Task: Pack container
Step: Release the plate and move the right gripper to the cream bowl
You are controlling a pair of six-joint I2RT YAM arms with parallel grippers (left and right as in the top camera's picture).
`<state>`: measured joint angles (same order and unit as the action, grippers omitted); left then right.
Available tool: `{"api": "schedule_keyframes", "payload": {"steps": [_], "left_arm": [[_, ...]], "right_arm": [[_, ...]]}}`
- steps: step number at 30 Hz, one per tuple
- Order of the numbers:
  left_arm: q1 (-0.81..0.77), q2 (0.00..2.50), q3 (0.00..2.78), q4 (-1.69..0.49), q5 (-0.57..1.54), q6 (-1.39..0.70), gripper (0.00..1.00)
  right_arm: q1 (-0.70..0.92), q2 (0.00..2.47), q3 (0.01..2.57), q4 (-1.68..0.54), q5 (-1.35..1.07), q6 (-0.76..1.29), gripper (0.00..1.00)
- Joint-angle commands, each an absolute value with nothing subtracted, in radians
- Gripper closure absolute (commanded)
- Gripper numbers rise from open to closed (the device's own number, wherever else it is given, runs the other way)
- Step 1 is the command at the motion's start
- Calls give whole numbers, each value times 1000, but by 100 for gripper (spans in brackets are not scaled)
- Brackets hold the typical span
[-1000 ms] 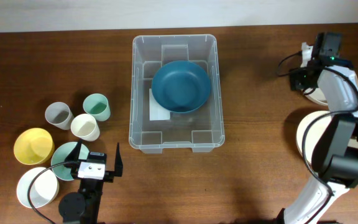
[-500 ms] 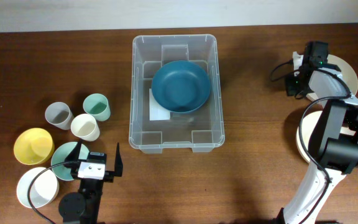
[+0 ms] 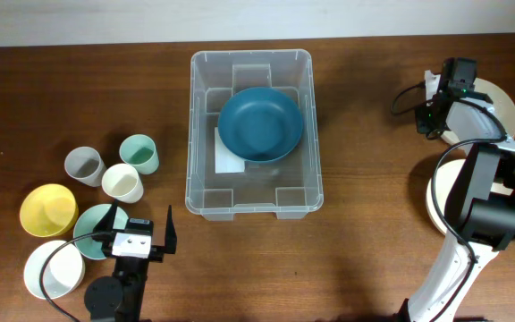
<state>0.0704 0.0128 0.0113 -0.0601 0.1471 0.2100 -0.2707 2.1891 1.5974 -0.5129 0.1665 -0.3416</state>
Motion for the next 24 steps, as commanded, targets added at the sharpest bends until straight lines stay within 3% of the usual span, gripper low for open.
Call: {"api": "schedule_keyframes", "payload": {"steps": [1, 6, 14, 24], "left_arm": [[68, 6, 9, -65, 162, 222, 1], [68, 6, 9, -65, 162, 222, 1], [68, 6, 9, -65, 162, 222, 1], [68, 6, 9, -65, 162, 222, 1]], "right_arm": [[-278, 2201, 1592, -502, 169, -332, 96], [-274, 2181, 1596, -493, 180, -332, 96], [-193, 1941, 1652, -501, 221, -448, 96], [165, 1696, 1655, -560, 212, -667, 96]]}}
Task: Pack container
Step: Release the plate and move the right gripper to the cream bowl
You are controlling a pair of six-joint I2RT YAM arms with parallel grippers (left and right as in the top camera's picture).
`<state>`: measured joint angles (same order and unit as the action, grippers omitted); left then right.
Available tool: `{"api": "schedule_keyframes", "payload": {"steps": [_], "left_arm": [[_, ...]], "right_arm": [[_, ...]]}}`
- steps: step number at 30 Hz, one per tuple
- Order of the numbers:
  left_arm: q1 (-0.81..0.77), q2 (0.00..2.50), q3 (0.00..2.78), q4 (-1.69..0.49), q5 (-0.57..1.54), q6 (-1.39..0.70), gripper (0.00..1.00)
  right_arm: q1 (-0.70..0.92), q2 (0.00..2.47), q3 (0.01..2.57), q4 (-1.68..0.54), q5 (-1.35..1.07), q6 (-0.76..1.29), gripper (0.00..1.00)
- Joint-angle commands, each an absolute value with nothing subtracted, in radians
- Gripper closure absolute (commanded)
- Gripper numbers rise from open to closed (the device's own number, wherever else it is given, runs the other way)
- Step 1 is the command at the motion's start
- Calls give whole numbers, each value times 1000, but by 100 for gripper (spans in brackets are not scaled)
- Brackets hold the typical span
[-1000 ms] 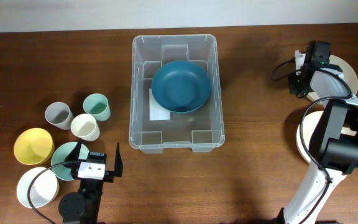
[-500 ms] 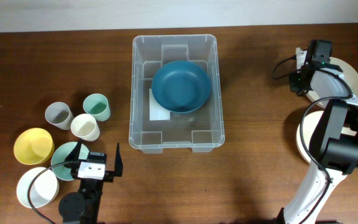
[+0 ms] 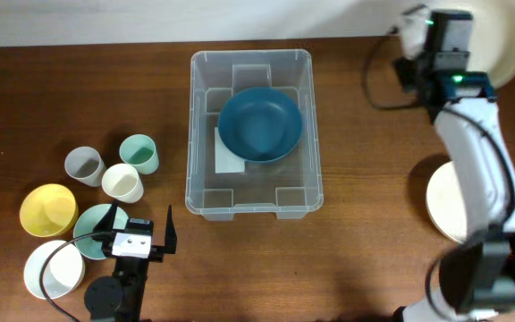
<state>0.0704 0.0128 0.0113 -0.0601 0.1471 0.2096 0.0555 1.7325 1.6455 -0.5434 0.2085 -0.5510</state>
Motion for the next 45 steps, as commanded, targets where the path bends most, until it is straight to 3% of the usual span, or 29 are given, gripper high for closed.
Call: {"api": "schedule_keyframes", "payload": {"steps": [1, 10, 27, 29, 30, 31, 33, 39, 42, 45], "left_arm": [[68, 6, 9, -65, 162, 222, 1], [68, 6, 9, -65, 162, 222, 1], [68, 6, 9, -65, 161, 222, 0], [68, 6, 9, -65, 161, 222, 1], [68, 6, 9, -65, 162, 222, 1], [68, 6, 9, -65, 162, 222, 0], [68, 6, 9, -65, 162, 222, 1], [68, 6, 9, -65, 162, 222, 1], [68, 6, 9, -65, 162, 222, 0], [68, 6, 9, -65, 162, 222, 1]], "right_arm": [[222, 1692, 1655, -566, 212, -696, 97], [559, 1729, 1653, -641, 41, -771, 96], [609, 1978, 1646, -675, -113, -811, 96], [609, 1982, 1646, -679, -113, -809, 93], [609, 1982, 1645, -678, -113, -796, 88], [609, 1982, 1646, -678, -112, -791, 75], [609, 1980, 1649, -678, -91, -775, 70], [608, 1899, 1694, -677, 176, -577, 76], [565, 1782, 1748, -674, 508, -270, 76], [442, 1678, 1749, -728, 580, -29, 72]]}}
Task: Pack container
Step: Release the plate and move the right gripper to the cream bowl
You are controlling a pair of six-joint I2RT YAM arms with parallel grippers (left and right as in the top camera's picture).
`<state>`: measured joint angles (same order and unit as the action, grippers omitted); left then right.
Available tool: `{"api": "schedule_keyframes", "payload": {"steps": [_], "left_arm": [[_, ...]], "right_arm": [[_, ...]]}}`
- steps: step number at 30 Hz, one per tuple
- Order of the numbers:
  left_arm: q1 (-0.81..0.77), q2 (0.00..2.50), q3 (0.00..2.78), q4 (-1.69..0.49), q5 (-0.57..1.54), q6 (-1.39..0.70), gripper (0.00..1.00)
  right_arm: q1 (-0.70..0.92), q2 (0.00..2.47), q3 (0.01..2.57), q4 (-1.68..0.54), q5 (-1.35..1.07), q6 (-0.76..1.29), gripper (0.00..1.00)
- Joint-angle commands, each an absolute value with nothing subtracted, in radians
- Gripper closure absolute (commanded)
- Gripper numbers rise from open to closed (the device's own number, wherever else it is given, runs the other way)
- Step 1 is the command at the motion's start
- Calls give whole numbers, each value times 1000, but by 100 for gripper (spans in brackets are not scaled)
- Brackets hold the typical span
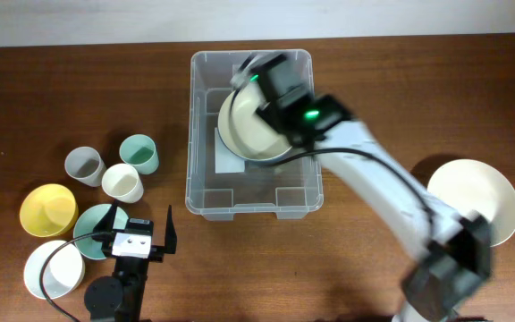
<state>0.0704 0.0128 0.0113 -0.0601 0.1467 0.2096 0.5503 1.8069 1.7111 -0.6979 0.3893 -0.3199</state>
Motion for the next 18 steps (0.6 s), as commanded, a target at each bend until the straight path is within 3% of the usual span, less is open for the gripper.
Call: {"api": "schedule_keyframes", "payload": {"steps": [1, 2, 3, 9, 12, 14, 18], "left_arm": [[68, 6, 9, -65, 162, 222, 1], [68, 6, 9, -65, 162, 222, 1], [68, 6, 9, -65, 162, 222, 1], [68, 6, 9, -65, 162, 222, 1], [68, 6, 9, -65, 161, 222, 1], [68, 6, 9, -65, 162, 222, 1], [68, 6, 9, -65, 162, 222, 1]], "right_arm": [[397, 1657, 1749, -762, 580, 41, 62], [343, 1638, 1749, -809, 576, 118, 54], [290, 1626, 1749, -857, 568, 188, 53], [-28, 1649, 1734, -1105, 394, 479, 53], [-123, 1676, 1697, -1122, 323, 488, 51], [-187, 1705, 1660, -1122, 268, 488, 39], [-255, 1765, 1594, -1111, 230, 488, 39]]}}
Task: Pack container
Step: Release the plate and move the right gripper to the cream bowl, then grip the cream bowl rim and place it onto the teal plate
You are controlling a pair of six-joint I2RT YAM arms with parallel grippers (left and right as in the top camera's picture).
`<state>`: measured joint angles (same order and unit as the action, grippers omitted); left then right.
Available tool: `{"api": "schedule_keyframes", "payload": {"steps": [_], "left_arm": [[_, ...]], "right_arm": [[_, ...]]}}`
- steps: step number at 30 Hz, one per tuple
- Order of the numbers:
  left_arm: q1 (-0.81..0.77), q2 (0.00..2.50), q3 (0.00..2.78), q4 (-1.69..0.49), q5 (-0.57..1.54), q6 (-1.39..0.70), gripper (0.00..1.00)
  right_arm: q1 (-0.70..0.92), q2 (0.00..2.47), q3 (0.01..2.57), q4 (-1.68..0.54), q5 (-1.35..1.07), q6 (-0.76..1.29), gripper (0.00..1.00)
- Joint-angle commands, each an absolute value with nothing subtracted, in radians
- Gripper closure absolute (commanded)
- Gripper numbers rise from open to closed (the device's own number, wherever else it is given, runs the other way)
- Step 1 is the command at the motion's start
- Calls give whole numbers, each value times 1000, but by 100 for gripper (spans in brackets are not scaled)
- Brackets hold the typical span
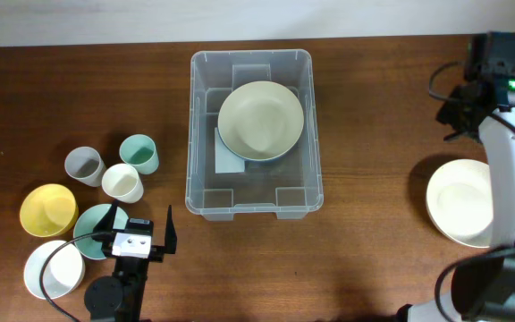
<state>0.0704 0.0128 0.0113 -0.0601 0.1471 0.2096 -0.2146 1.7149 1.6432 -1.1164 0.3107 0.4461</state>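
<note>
The clear plastic container [253, 201] stands mid-table. Inside it a cream plate [260, 120] lies on a blue plate, of which only a thin rim [275, 158] shows. A white label lies under them on the container floor. My right gripper [455, 109] hangs at the far right, well away from the container, open with nothing in it. At the near left my left gripper [141, 224] stands open and empty, beside a teal bowl [95, 224].
Left of the container stand a grey cup [85, 165], a green cup [139, 154] and a cream cup [122, 182]. A yellow bowl [48, 210] and a white bowl [50, 268] sit near the left arm. Another cream bowl [461, 201] rests at the right.
The right gripper has let go of the cream plate, which now lies on the blue plate in the container. The arm has moved back to the far right. The left arm is unchanged.
First the blue plate lay alone in the container and my right gripper was at a cream plate's edge at the far right. Then it held that plate up at the back right, then over the container. Now the plate rests inside and the gripper is away.
</note>
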Motion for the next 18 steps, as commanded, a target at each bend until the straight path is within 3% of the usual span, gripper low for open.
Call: {"api": "schedule_keyframes", "payload": {"steps": [1, 18], "left_arm": [[68, 6, 9, -65, 162, 222, 1], [68, 6, 9, -65, 162, 222, 1]], "right_arm": [[-269, 1788, 1573, -1099, 219, 488, 39], [-295, 2081, 1478, -960, 221, 512, 39]]}}
